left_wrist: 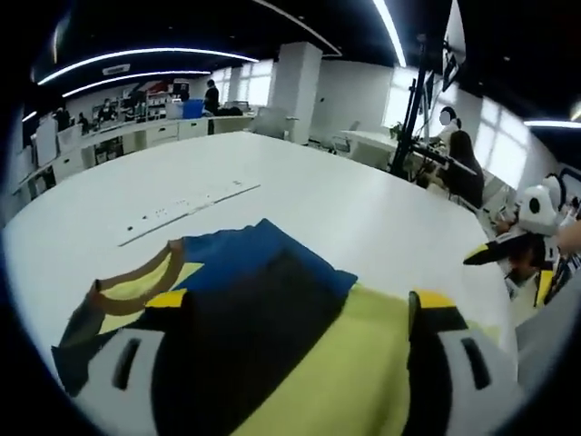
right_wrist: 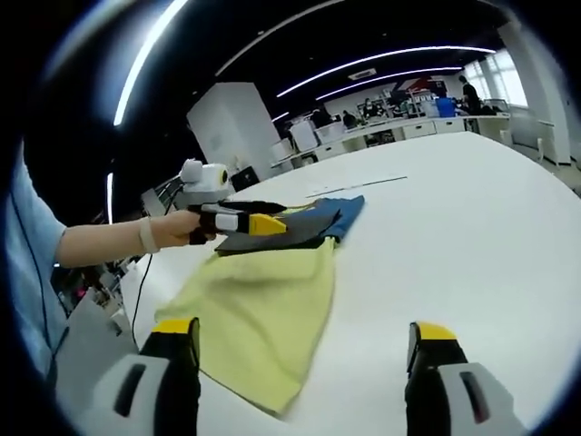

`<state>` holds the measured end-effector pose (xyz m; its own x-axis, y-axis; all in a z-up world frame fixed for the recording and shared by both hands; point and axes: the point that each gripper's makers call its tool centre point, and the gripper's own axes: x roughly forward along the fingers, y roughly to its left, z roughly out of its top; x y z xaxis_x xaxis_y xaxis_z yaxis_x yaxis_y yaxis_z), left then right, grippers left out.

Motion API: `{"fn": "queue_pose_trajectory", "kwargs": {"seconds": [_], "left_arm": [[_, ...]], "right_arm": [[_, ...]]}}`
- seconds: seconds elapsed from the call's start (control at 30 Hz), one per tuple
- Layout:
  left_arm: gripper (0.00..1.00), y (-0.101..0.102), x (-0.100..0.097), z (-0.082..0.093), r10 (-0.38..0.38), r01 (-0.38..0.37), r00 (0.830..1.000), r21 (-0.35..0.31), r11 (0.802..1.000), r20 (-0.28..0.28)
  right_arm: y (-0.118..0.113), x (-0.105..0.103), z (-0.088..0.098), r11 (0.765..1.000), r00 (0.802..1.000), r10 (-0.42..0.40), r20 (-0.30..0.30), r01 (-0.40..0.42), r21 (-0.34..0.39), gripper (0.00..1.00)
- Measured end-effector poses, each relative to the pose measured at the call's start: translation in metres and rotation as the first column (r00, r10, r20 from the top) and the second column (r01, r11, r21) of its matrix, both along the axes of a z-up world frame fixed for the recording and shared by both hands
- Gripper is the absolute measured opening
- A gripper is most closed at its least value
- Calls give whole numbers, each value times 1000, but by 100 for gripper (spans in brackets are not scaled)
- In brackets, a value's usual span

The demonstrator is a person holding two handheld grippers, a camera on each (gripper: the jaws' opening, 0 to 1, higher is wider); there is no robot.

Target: Fold the garment on the visible template until the final outline fits inside the template.

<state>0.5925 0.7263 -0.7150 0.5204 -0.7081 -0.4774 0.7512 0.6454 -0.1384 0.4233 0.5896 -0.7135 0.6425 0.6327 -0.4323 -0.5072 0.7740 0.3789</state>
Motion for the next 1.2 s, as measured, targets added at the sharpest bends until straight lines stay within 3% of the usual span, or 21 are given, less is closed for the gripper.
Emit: {"fn": "queue_pose_trajectory", "kwargs": {"seconds": [0.27, 0.57, 0.67, 0.87, 0.93, 0.97, 1.2], "left_arm": [[93, 35, -15, 7, 25, -25, 1000, 30, 999, 1], [90, 89, -48, 13, 66, -66, 998, 68, 995, -3], [89, 109, -66, 14, 53, -54, 998, 111, 992, 15], [88, 144, -91, 20, 88, -89, 996, 108, 990, 10], [88, 150, -96, 23, 126, -124, 992, 73, 990, -18], [87, 155, -100, 27, 125, -124, 992, 62, 990, -6], [85, 177, -124, 25, 166, -165, 986, 66, 984, -20]], "right_arm": [[13, 10, 8, 998, 998, 57, 31, -56, -25, 97], [30, 24, 20, 992, 991, 117, 70, -114, -52, 97], [32, 27, 26, 990, 987, 133, 87, -128, -61, 98], [36, 30, 33, 987, 983, 152, 101, -145, -76, 98], [38, 29, 35, 985, 982, 159, 104, -151, -81, 97], [39, 29, 35, 984, 981, 164, 103, -155, -86, 97], [38, 26, 31, 981, 980, 177, 96, -167, -100, 97]]}}
